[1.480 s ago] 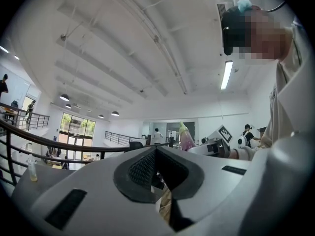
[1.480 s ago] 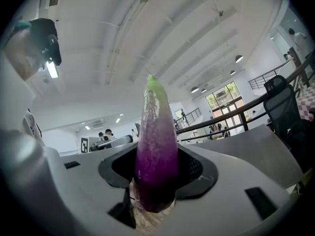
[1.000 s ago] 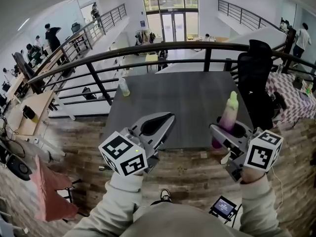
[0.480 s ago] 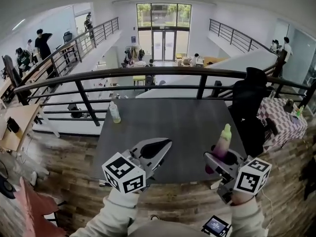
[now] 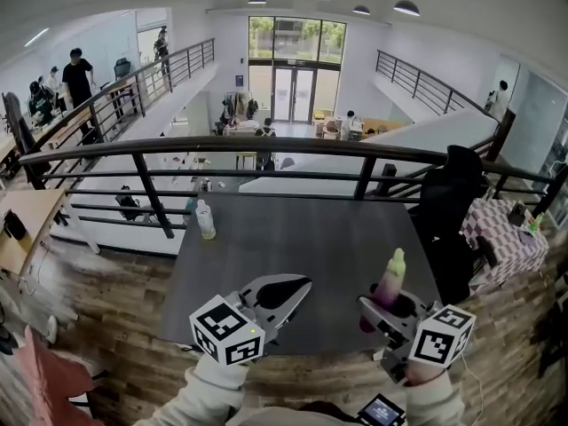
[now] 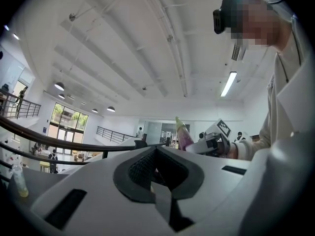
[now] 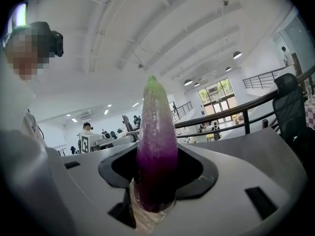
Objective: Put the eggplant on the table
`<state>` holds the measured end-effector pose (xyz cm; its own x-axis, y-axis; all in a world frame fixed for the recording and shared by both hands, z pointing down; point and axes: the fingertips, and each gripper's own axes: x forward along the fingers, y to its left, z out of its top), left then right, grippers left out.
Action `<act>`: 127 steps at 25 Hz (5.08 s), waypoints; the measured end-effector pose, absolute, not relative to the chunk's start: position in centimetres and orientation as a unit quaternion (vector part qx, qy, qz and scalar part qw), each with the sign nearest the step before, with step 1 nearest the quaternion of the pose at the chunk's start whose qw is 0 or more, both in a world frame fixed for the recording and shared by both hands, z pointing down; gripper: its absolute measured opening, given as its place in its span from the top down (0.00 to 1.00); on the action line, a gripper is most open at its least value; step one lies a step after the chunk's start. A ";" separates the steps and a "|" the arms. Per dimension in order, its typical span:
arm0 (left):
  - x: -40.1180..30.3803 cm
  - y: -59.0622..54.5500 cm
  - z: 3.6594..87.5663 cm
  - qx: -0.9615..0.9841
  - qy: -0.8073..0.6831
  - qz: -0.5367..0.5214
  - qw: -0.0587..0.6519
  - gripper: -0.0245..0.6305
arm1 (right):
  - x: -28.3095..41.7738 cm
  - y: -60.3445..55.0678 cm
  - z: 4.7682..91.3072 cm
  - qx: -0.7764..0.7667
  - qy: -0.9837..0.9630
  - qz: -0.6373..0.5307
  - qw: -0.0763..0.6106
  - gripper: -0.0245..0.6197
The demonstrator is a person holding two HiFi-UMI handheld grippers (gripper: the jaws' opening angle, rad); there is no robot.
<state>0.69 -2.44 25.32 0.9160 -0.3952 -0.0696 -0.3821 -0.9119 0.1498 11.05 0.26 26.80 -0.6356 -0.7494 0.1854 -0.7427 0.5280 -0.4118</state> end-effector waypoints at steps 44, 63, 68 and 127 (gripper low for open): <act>9.4 -18.3 25.0 0.964 -0.256 -0.034 0.065 0.95 | 19.5 -17.6 27.9 -0.360 0.895 -0.261 0.023 0.63; 4.6 -25.9 23.8 0.969 -0.238 -0.034 0.064 0.95 | 14.1 -24.4 27.0 -0.370 0.891 -0.261 0.019 0.63; 3.5 -27.3 25.7 0.972 -0.218 -0.023 0.080 0.95 | 12.3 -26.5 28.4 -0.375 0.886 -0.273 0.010 0.63; -0.9 -27.8 37.9 0.940 -0.267 0.004 0.214 0.95 | 11.2 -27.4 39.4 -0.349 0.854 -0.379 -0.074 0.63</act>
<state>-0.93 -27.84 37.89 0.8570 -0.5008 0.1212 -0.5039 -0.7655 0.4001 11.22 -27.41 39.40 -0.7458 -0.5395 0.3907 -0.6517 0.4696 -0.5956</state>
